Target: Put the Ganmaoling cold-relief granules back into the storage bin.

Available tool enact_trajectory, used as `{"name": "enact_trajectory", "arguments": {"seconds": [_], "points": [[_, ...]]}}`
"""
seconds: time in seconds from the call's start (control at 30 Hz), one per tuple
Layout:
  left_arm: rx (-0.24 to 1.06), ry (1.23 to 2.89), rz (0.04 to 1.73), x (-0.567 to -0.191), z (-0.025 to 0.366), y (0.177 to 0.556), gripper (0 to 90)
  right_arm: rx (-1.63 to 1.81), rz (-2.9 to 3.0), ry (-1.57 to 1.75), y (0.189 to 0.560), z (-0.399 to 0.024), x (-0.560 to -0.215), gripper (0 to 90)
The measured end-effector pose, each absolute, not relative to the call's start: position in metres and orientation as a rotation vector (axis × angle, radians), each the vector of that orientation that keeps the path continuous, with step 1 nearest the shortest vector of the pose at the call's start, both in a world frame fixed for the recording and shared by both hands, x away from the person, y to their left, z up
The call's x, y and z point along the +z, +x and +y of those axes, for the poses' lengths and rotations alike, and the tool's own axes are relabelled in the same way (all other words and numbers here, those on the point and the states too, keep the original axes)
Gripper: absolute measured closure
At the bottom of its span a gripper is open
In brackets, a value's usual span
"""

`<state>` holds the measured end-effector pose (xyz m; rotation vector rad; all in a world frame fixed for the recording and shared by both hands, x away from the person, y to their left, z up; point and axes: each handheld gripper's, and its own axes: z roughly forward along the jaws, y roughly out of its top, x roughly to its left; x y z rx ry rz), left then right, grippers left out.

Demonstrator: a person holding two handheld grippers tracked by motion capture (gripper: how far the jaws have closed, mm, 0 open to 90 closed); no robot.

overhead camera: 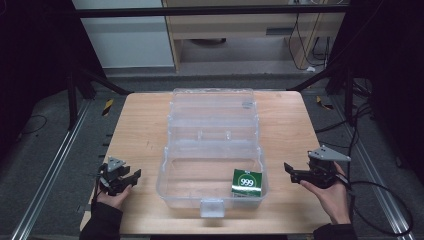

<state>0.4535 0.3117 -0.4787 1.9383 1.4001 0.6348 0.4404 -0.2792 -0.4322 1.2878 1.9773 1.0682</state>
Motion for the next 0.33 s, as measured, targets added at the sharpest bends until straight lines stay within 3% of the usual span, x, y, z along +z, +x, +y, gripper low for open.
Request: {"name": "enact_trajectory", "arguments": {"seconds": [0.33], "points": [[0.651,1.943,1.403,-0.48,0.313,0.453,49.8,0.971,1.961,1.393,0.446,-0.29,-0.473,7.3]]}}
